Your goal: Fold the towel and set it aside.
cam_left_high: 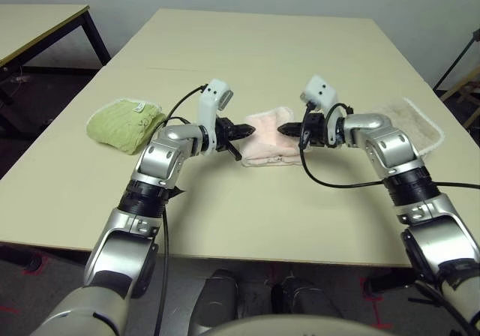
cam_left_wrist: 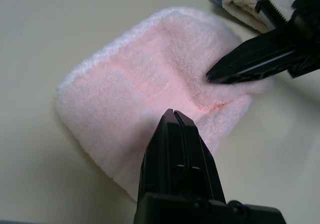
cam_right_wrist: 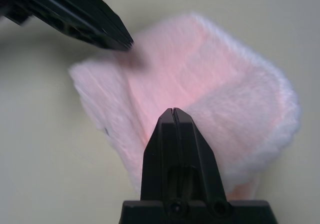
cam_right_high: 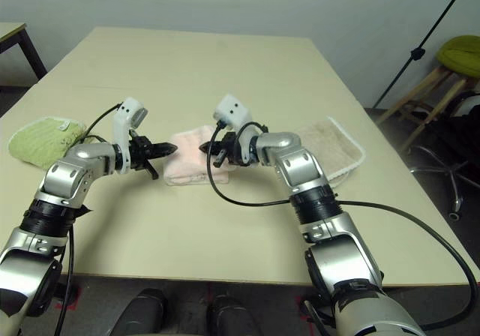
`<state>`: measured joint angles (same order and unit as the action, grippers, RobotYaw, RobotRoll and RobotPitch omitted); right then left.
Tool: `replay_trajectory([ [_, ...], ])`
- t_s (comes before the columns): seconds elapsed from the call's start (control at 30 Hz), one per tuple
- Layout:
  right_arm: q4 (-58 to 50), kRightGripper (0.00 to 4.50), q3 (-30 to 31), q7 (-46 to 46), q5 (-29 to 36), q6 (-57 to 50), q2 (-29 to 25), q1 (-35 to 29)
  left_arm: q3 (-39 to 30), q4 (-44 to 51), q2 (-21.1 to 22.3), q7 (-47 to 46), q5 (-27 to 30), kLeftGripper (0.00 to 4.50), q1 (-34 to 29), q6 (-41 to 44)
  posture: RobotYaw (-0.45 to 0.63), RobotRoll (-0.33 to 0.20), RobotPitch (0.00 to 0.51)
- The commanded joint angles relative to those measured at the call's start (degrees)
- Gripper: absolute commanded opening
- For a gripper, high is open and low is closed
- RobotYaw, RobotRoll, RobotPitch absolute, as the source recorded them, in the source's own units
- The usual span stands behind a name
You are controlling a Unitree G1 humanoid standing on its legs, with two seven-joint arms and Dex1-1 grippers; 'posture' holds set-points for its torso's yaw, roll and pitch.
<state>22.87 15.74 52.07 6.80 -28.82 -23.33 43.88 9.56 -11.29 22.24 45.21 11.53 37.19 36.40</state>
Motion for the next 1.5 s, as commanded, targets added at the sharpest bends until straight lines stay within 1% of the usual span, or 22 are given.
replay_trajectory([
  [0.03,4.85,0.0,1.13,-0.56,-2.67,2.54,0.24,-0.26,1.15,-0.91,-0.53,-0.23,-0.77,0.03,-1.32,-0.53,0.11,0.0,0.068],
  [0.2,9.41,0.0,1.28,-0.55,-4.9,4.8,-0.02,-0.98,1.99,0.11,-0.23,-0.09,-1.1,0.03,-3.9,-0.02,0.11,0.0,0.07],
  [0.37,13.01,0.0,0.08,-0.74,-6.01,7.13,-0.36,-0.42,3.0,0.29,0.78,0.97,-1.8,0.03,-5.58,-0.22,0.11,0.0,0.071],
  [0.43,12.85,0.0,-1.28,0.05,-4.76,7.17,-0.24,0.02,2.98,0.55,1.02,1.25,-1.65,0.03,-5.48,-0.11,0.11,0.0,0.072],
  [0.5,11.38,0.0,-3.39,1.88,-2.19,5.97,-0.04,0.52,1.87,0.95,0.9,1.25,-0.64,0.03,-4.47,0.61,0.11,0.0,0.072],
  [0.57,9.76,0.0,-5.5,3.51,0.18,4.31,0.03,1.19,-0.16,1.3,0.3,0.85,1.12,0.03,-2.7,1.87,0.11,0.0,0.073],
  [0.67,9.71,0.0,-9.79,3.03,3.77,2.01,0.9,3.63,-3.48,0.24,-0.92,-0.28,3.27,0.03,1.59,2.86,0.11,0.0,0.072],
  [0.77,11.91,0.0,-11.67,1.2,4.54,1.93,1.97,5.74,-5.25,-2.91,-2.09,-1.9,3.22,0.03,5.05,1.36,0.11,0.0,0.07],
  [0.93,17.82,0.0,-11.56,-2.64,2.18,5.9,4.29,7.76,-5.52,-11.66,-4.36,-4.83,0.58,0.03,7.91,-4.8,0.1,0.0,0.065],
  [1.1,23.74,0.0,-11.21,-5.44,-0.12,9.7,6.35,8.66,-7.1,-19.78,-8.46,-8.98,0.01,0.03,8.25,-9.99,0.1,0.0,0.065],
  [1.23,30.45,0.0,-11.8,-9.45,-1.68,13.69,8.63,7.91,-6.47,-25.56,-10.87,-12.64,-2.27,0.03,7.88,-14.67,0.1,0.0,0.067],
  [1.37,34.85,0.0,-10.83,-11.82,-4.19,17.43,9.47,6.3,-5.62,-28.02,-12.14,-14.49,-4.05,0.03,7.01,-16.13,0.11,0.0,0.067],
  [1.5,37.21,0.0,-11.26,-12.74,-5.18,19.24,9.5,5.91,-5.19,-28.86,-12.71,-14.57,-5.04,0.03,6.45,-16.96,0.11,0.0,0.066],
])
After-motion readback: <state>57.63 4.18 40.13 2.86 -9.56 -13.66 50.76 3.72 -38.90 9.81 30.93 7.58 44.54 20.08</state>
